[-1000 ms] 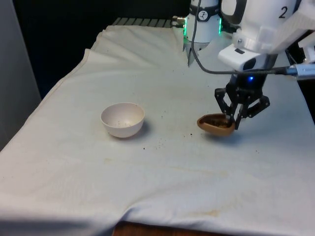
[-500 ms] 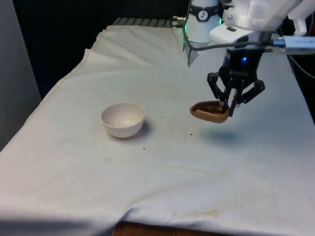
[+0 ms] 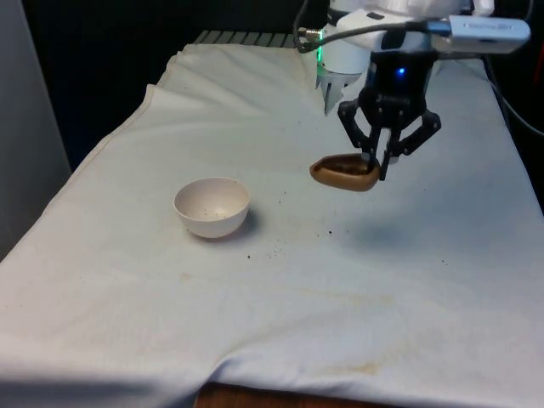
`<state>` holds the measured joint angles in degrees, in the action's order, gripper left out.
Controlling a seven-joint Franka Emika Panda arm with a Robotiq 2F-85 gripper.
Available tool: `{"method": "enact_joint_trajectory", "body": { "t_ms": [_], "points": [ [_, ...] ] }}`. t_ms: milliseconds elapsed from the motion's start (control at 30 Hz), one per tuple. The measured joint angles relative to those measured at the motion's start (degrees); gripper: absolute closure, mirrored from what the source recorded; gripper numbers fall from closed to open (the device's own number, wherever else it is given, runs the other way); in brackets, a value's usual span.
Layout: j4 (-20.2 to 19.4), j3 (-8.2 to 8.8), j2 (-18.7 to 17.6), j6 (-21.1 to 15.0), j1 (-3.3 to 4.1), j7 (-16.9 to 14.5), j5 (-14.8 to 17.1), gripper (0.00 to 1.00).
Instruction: Pour the coffee beans from the cup into the bowl.
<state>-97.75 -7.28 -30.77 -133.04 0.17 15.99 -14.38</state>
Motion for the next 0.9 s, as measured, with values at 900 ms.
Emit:
{"method": "enact_joint_trajectory", "body": {
  "t_ms": [900],
  "points": [
    [0.06, 5.56, 2.01, 0.17, -1.55, -11.75, 9.97, 0.97]
  ]
}}
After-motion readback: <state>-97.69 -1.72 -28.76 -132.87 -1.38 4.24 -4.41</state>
